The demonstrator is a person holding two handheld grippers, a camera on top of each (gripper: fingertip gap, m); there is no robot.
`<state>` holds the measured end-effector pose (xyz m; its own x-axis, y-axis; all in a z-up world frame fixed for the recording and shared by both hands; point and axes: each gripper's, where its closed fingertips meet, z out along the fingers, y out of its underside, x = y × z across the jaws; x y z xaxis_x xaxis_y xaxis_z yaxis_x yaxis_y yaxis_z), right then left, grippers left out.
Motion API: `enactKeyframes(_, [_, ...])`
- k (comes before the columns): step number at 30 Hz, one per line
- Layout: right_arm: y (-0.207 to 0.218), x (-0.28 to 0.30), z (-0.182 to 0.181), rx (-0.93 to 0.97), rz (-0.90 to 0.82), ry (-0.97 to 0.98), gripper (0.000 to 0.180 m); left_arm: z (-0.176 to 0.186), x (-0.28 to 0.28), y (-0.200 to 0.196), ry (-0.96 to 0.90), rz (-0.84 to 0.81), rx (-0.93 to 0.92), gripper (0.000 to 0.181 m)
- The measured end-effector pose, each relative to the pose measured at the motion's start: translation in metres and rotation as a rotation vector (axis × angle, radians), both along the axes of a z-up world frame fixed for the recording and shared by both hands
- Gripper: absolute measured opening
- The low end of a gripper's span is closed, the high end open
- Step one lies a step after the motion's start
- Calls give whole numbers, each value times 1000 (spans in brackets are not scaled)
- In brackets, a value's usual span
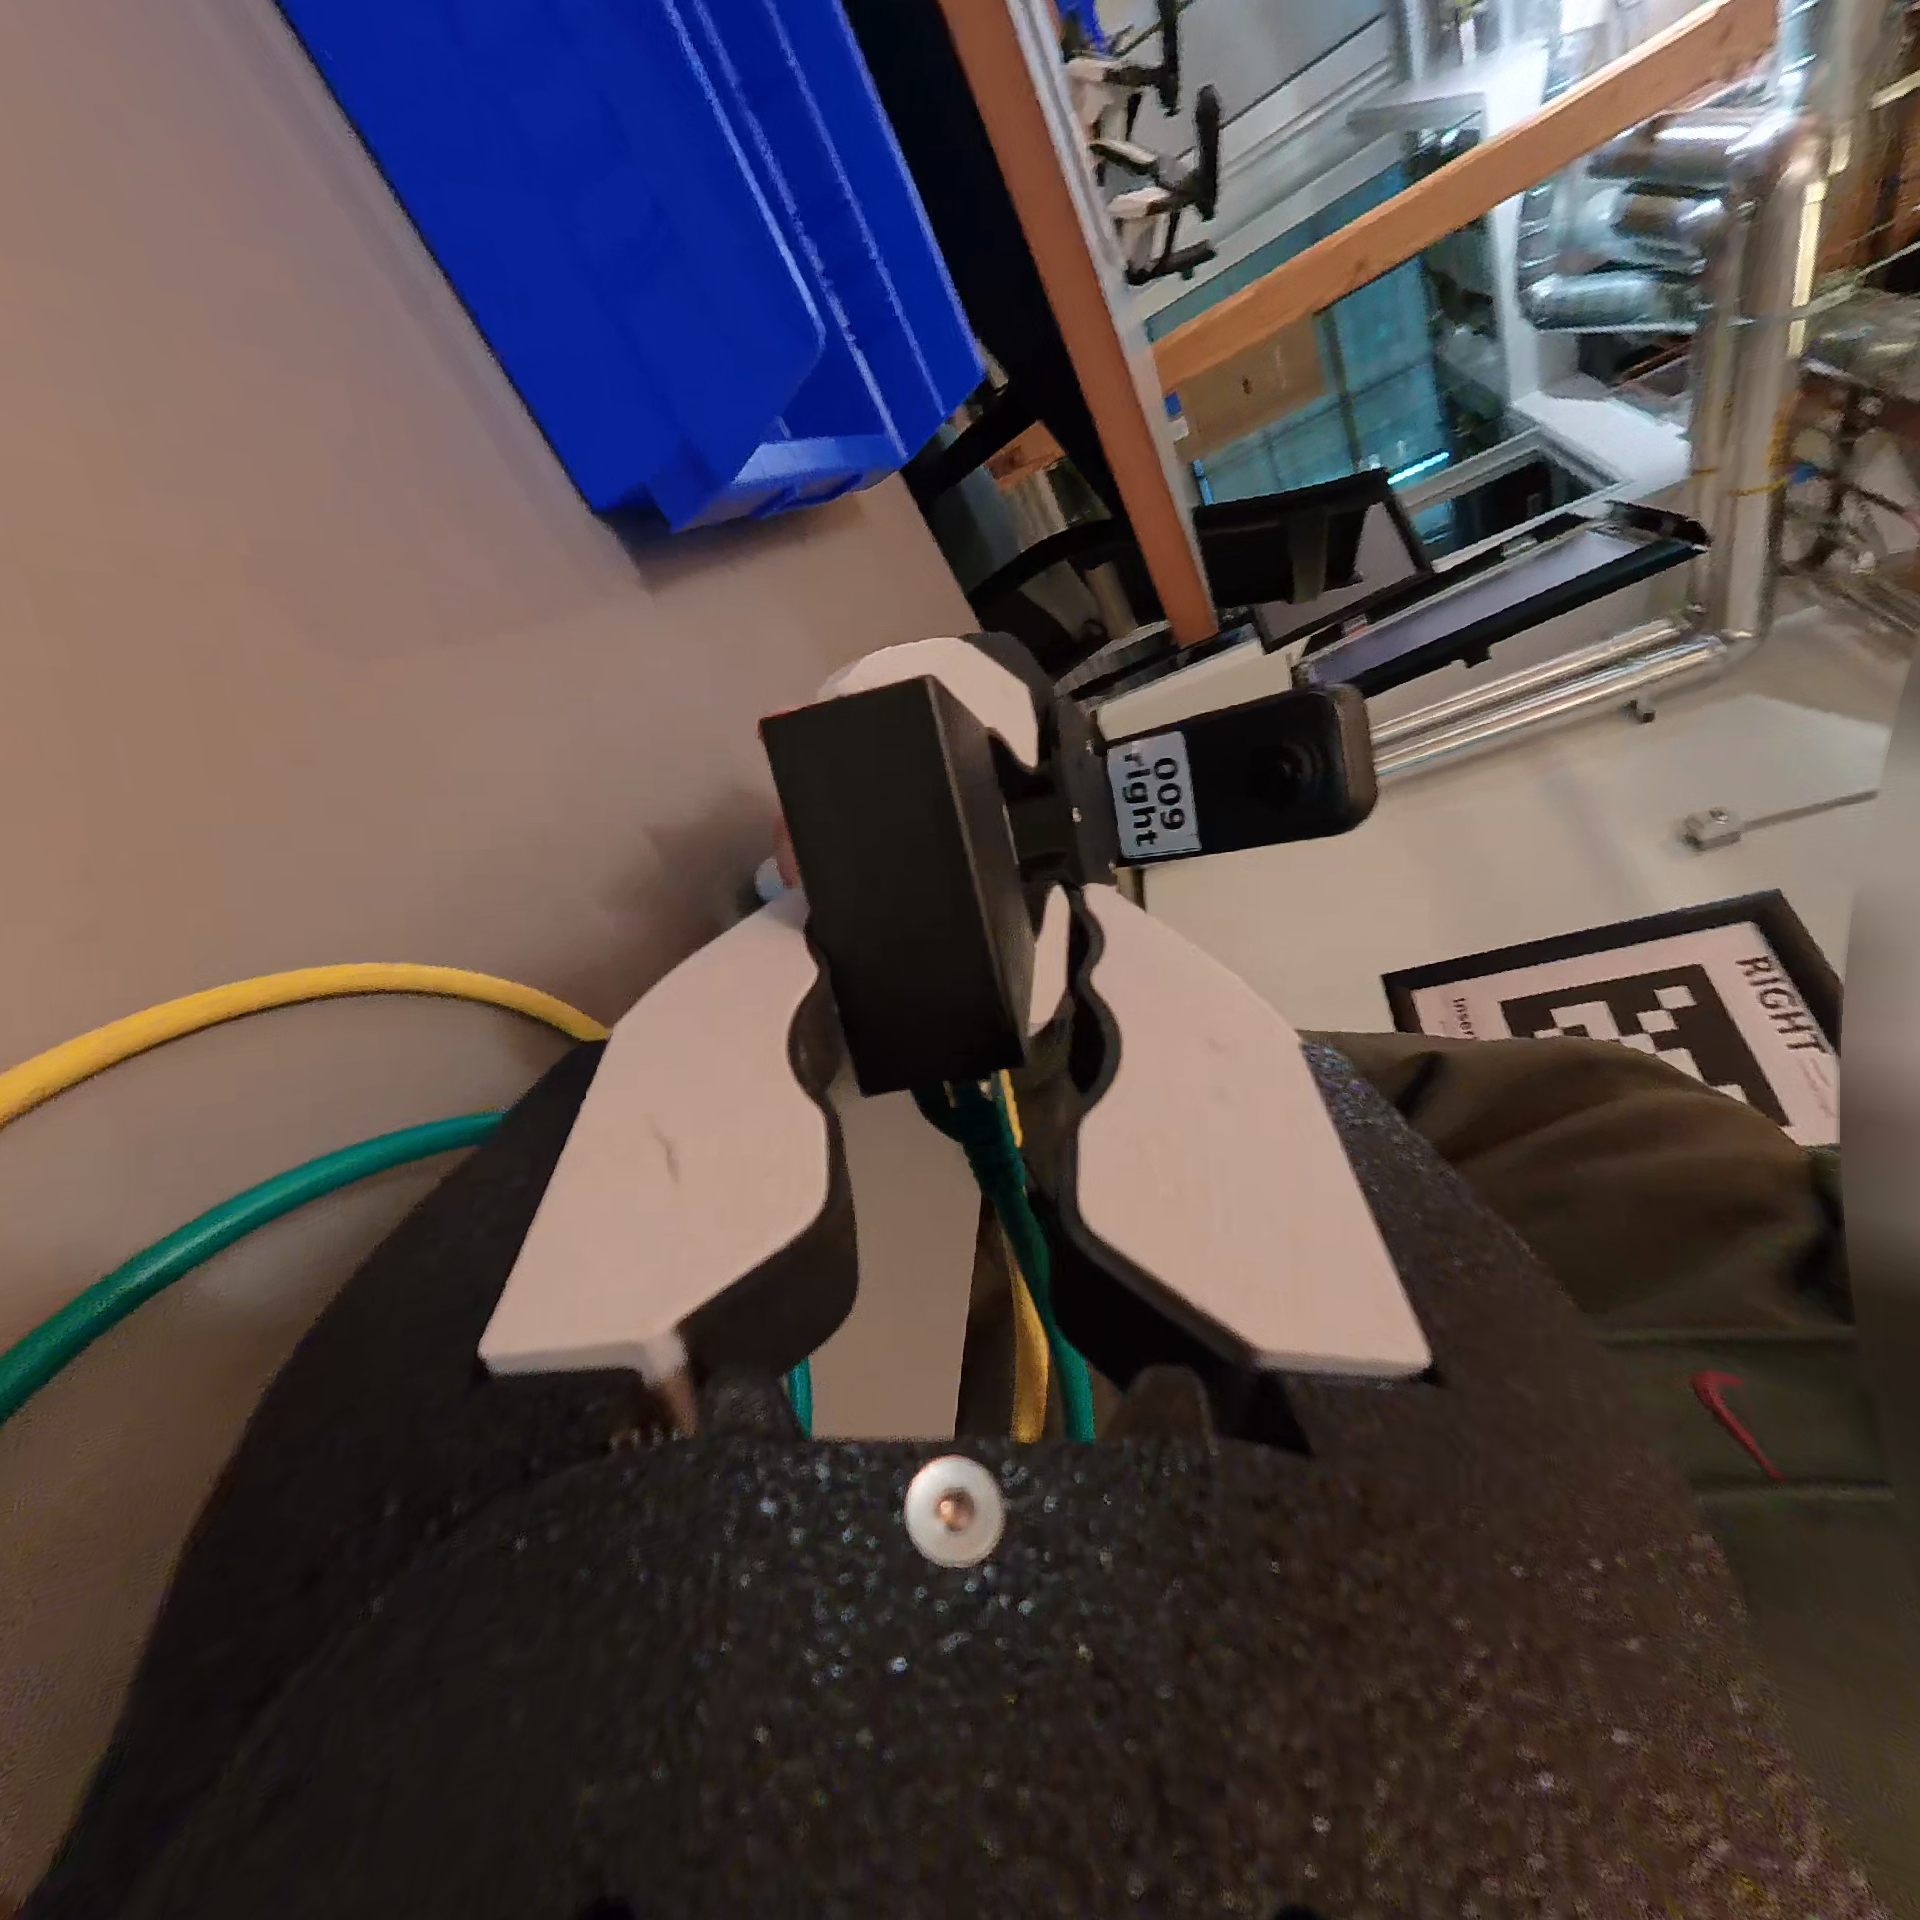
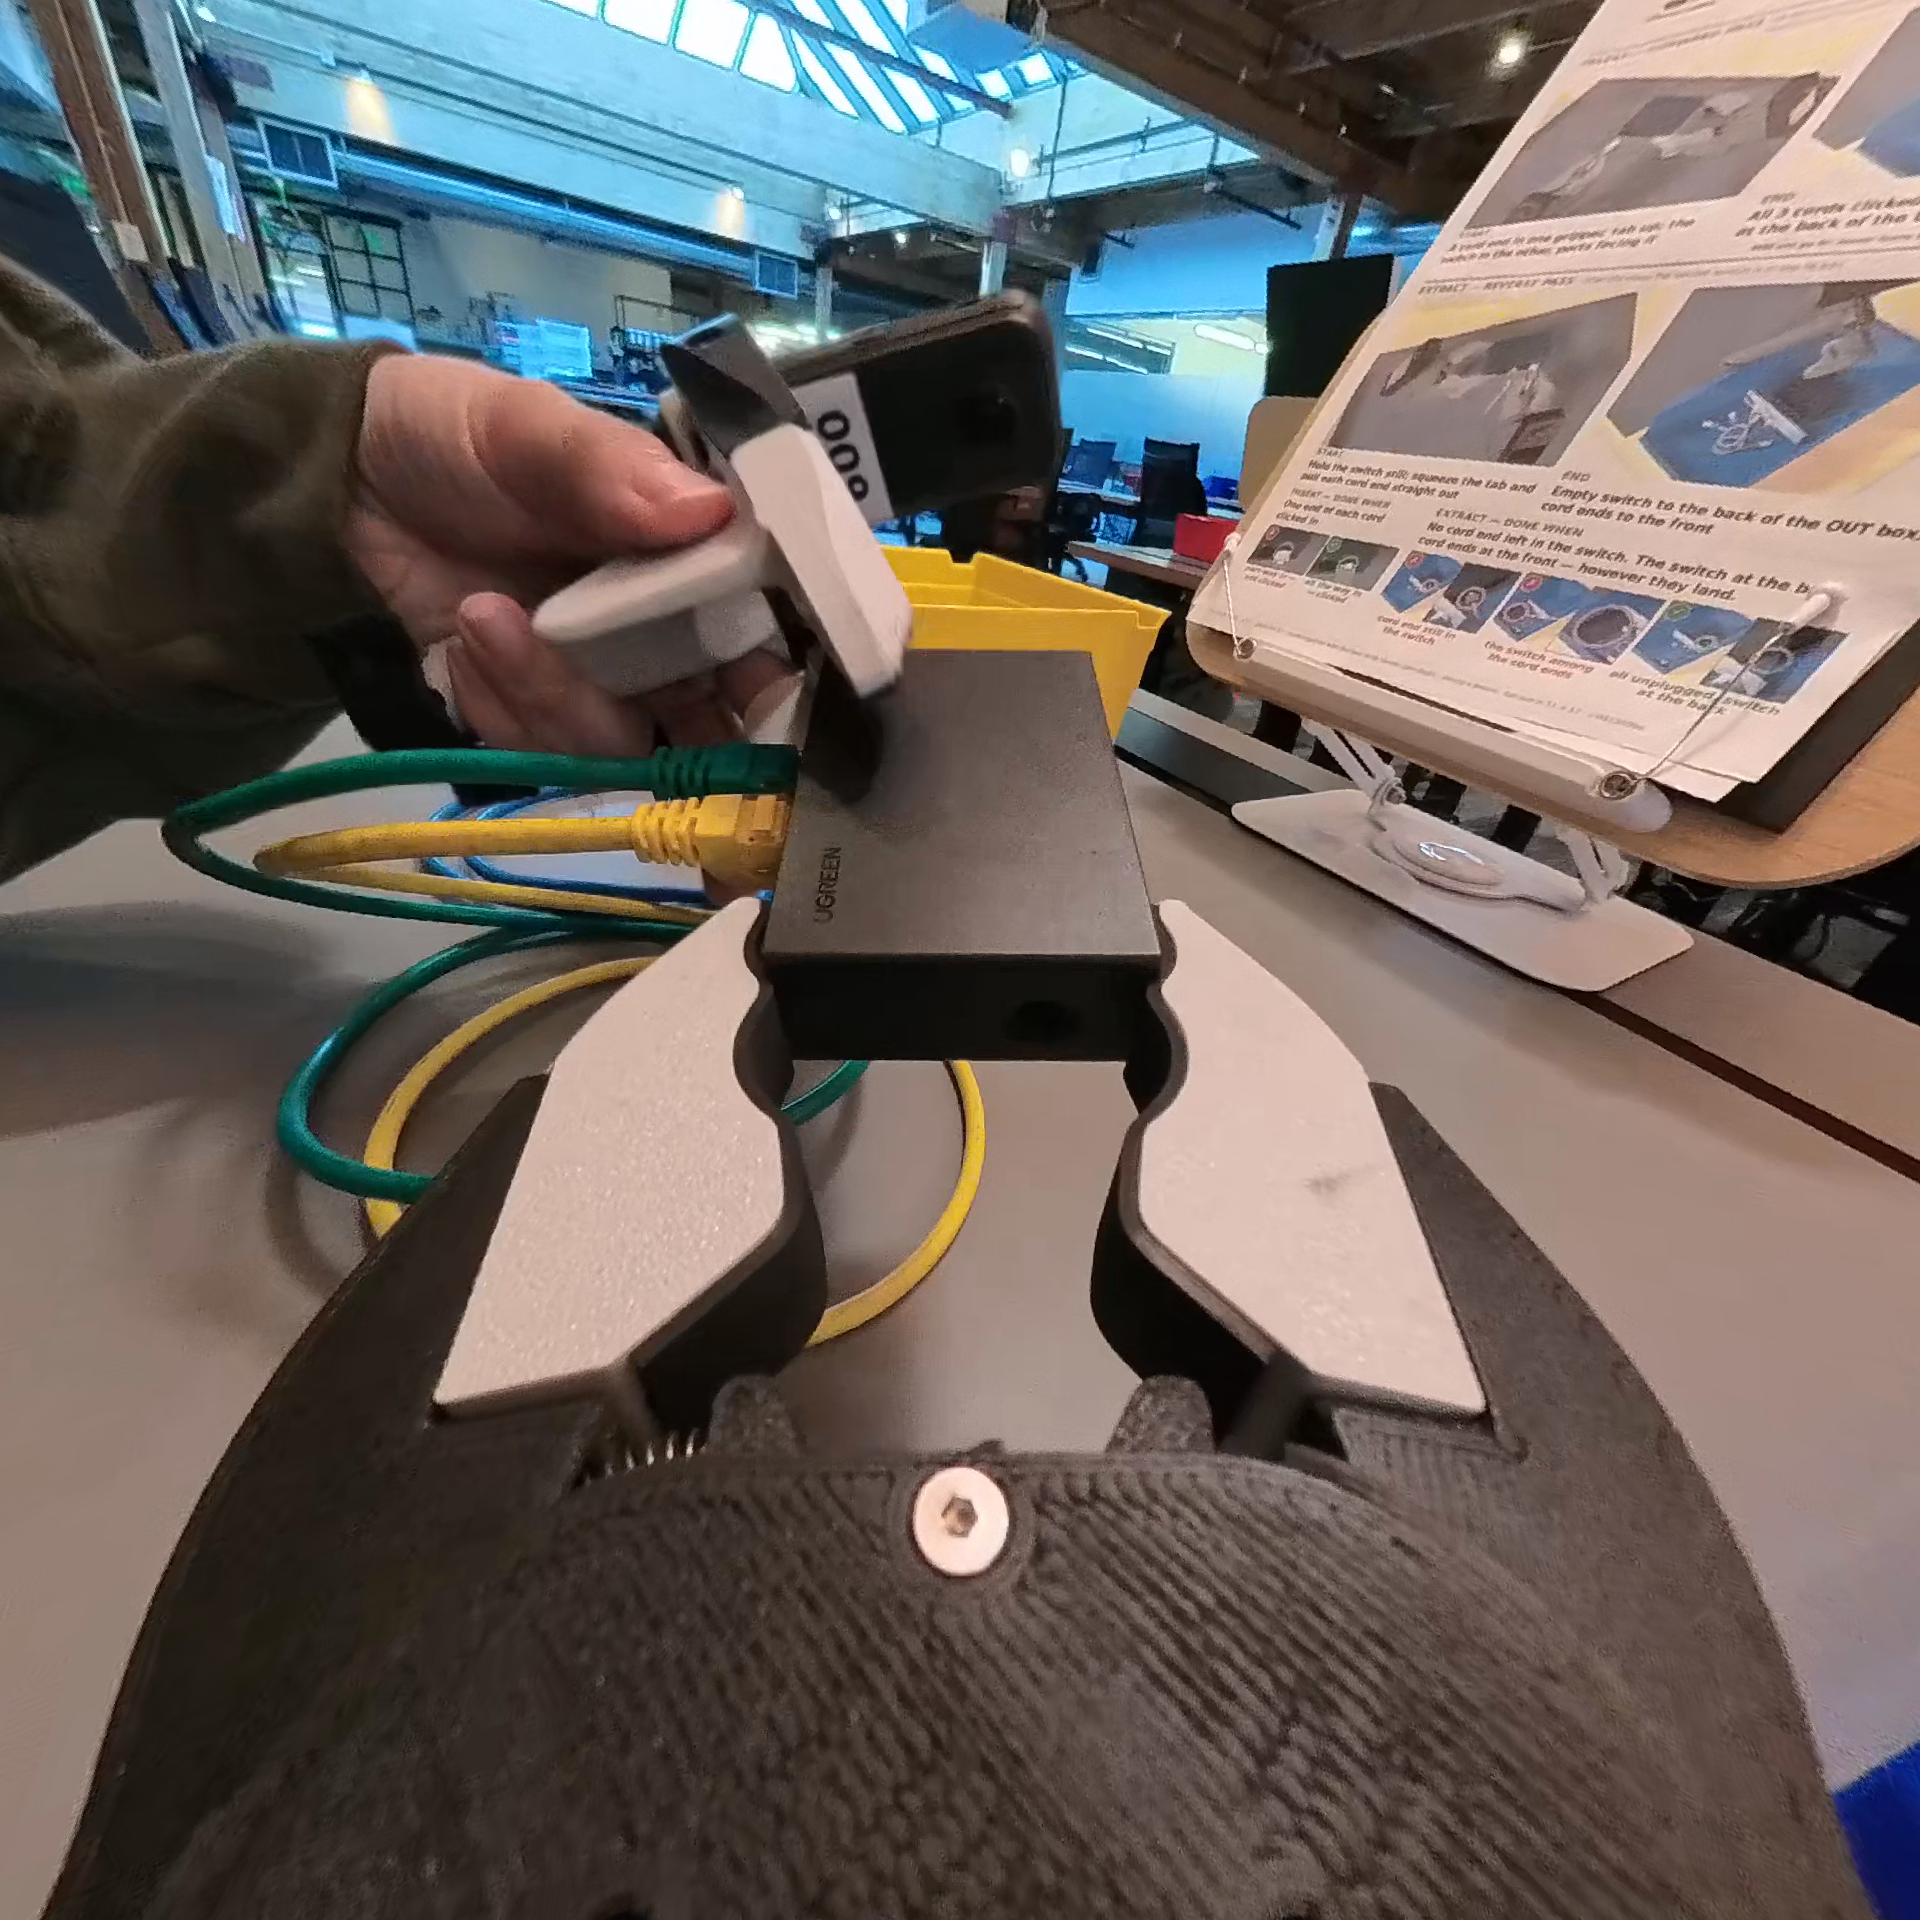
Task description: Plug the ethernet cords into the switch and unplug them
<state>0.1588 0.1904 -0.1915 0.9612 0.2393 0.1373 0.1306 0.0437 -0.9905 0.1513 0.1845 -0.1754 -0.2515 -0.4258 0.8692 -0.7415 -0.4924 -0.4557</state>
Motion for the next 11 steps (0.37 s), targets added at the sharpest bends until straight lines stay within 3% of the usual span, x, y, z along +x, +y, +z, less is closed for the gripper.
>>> enactKeyframes(6, [-6, 14, 9, 52, -12, 108, 65, 14, -6, 27, -107, 99, 69, 49])
enactKeyframes(8, [-7, 16, 10, 55, -20, 120, 65, 10, -14, 54, -86, 189, 214, 48])
enactKeyframes(11, [-4, 14, 7, 32, -24, 99, 64, -26, -44, 109, 121, 301, 601, 45])
